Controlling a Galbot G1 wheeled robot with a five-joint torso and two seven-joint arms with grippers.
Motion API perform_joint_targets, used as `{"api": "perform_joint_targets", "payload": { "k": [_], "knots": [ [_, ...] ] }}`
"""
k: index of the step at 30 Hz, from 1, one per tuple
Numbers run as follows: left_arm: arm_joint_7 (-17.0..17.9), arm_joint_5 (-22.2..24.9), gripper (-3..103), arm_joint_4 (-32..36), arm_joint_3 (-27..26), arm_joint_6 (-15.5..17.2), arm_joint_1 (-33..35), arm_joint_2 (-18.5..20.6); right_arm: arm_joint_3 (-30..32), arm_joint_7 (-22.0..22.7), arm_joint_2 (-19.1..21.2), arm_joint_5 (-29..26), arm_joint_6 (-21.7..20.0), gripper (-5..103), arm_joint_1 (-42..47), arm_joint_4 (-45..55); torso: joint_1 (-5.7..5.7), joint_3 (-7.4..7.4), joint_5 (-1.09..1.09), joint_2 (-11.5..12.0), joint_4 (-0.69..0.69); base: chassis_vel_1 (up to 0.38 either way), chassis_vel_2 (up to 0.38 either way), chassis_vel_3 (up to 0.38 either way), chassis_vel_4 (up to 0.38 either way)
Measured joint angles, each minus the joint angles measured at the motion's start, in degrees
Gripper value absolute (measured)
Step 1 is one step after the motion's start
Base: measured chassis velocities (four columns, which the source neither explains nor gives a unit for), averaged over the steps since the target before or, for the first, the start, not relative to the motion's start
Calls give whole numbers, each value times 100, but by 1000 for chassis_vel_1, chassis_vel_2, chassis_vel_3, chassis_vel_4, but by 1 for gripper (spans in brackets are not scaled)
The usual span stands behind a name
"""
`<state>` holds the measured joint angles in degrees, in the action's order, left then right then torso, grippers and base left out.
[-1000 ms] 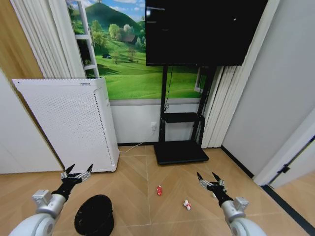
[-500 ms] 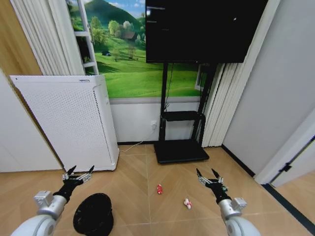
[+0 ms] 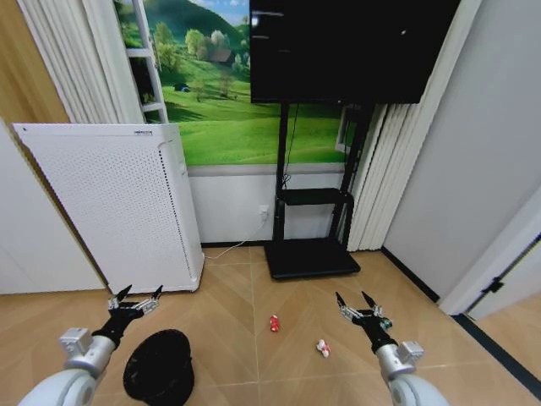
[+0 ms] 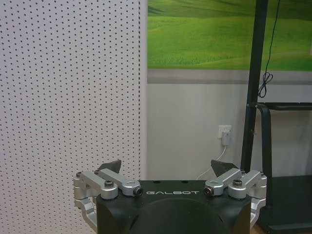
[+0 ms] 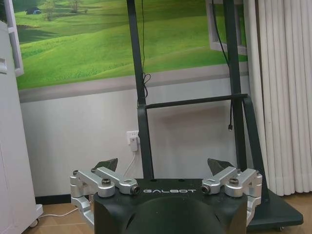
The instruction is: Pick up the trash bin and place the garbage on the floor into it.
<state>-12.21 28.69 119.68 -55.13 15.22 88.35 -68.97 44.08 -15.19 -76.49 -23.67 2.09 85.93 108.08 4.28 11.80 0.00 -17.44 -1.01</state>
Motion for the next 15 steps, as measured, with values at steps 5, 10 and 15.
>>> {"api": "perform_joint_targets", "payload": {
  "k": [5,10,15],
  "knots": [
    [1,-26,100,10,5,0,8,-37,-3,2,18,-8,-37,100,-32,-26,-31,-87,0,119,0,0,0,0,0],
    [1,-37,100,10,5,0,16,-44,2,13,37,-42,-58,100,-43,-41,-66,-156,0,222,0,0,0,0,0],
    [1,-39,100,6,16,0,6,-34,5,20,37,-53,-60,100,-49,-62,-96,-250,0,347,0,0,0,0,0]
  ]
}}
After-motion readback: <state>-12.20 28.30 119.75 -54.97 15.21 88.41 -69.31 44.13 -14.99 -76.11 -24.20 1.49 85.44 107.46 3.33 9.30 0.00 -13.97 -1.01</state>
